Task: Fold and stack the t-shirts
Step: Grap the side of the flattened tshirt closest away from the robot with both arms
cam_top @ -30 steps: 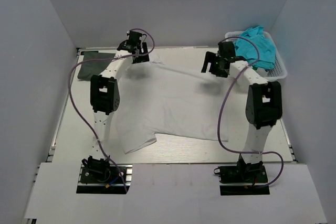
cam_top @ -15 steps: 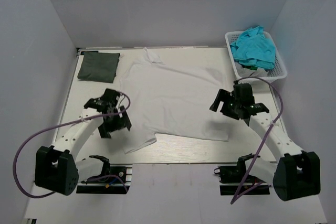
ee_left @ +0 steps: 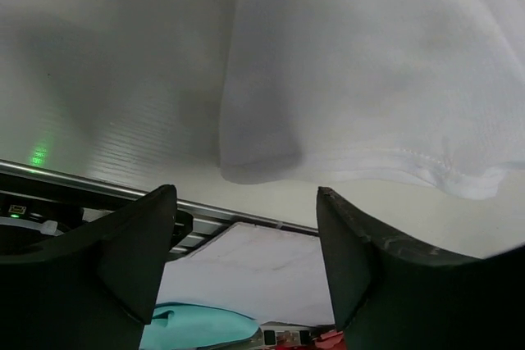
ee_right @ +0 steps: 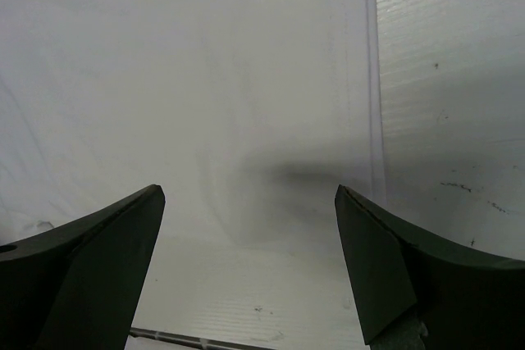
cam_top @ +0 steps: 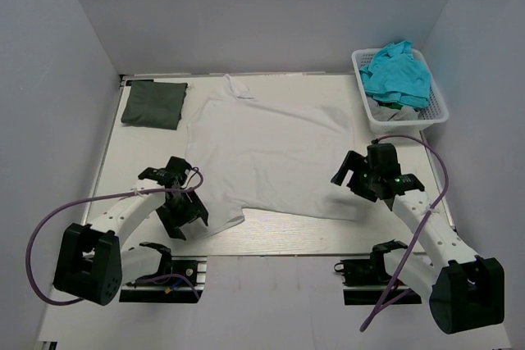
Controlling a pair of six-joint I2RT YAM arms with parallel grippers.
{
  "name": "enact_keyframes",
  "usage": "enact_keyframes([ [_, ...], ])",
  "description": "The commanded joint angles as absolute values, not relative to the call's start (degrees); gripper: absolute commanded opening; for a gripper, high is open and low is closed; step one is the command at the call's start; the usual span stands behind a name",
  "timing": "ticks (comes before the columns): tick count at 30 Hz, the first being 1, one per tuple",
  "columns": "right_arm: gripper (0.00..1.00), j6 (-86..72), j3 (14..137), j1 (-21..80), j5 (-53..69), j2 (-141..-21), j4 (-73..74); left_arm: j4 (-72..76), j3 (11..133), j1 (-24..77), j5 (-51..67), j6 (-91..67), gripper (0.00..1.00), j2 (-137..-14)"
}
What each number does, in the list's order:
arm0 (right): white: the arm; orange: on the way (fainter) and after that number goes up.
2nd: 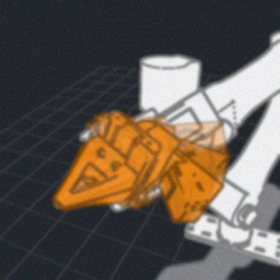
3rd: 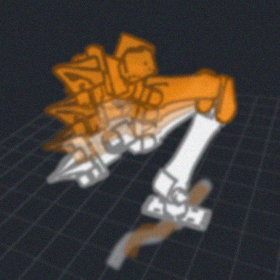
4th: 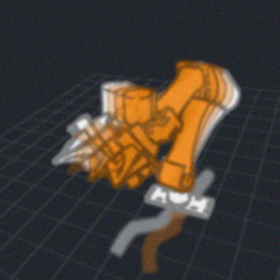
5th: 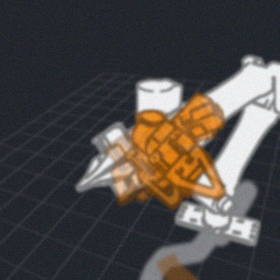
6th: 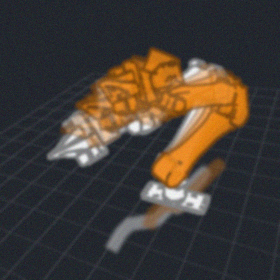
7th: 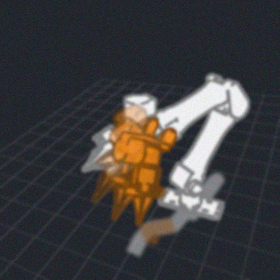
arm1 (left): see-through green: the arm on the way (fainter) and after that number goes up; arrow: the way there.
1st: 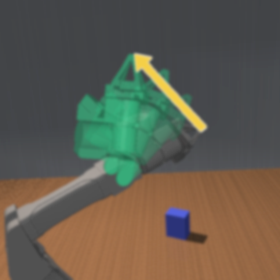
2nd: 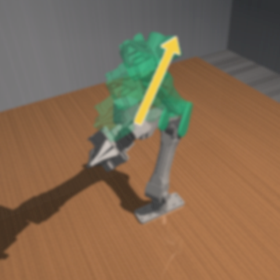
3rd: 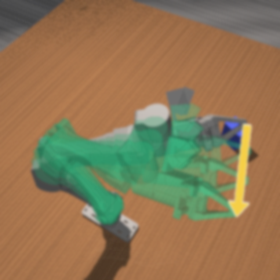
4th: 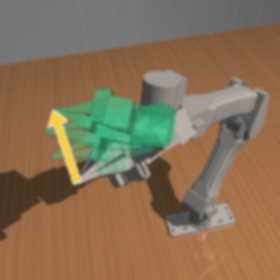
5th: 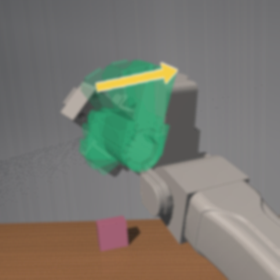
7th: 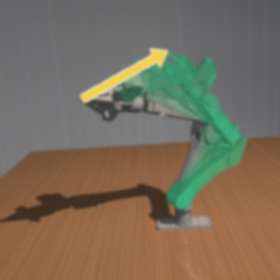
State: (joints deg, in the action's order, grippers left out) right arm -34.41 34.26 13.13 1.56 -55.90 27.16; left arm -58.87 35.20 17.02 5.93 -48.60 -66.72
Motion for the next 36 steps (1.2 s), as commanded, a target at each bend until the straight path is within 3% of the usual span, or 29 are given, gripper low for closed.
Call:
enact_keyframes([
  [1, 0.9, -35.4, 35.5, 12.8, -2.0, -55.4, 29.6, -58.4, 35.2, 17.2, 3.9, -53.0, 0.78, -66.8],
  [13, 0.9, -35.8, 36.5, 12.7, -2.4, -56.2, 31.7, -55.0, 32.9, 17.8, 1.3, -57.0, 0.53, -74.7],
  [16, 0.9, -35.6, 36.0, 12.8, -2.2, -56.2, 32.8, -53.8, 32.9, 17.8, 0.8, -57.0, 0.38, -75.2],
  [17, 0.9, -35.8, 35.8, 13.0, -2.2, -56.2, 33.7, -53.8, 32.9, 17.8, 0.8, -57.0, 0.15, -75.2],
  [18, 0.9, -35.9, 35.5, 12.7, -2.2, -56.0, 34.1, -53.8, 33.7, 17.8, 0.8, -57.0, 0.0, -75.8],
  [31, 0.9, -36.7, 29.4, 13.1, 4.1, -53.3, 43.3, -57.0, 36.6, 17.8, 3.8, -53.6, 0.0, -70.7],
  [36, 0.84, -37.7, 26.2, 12.8, 4.2, -52.5, 39.7, -57.0, 36.6, 17.8, 4.4, -53.1, 0.0, -70.7],
])
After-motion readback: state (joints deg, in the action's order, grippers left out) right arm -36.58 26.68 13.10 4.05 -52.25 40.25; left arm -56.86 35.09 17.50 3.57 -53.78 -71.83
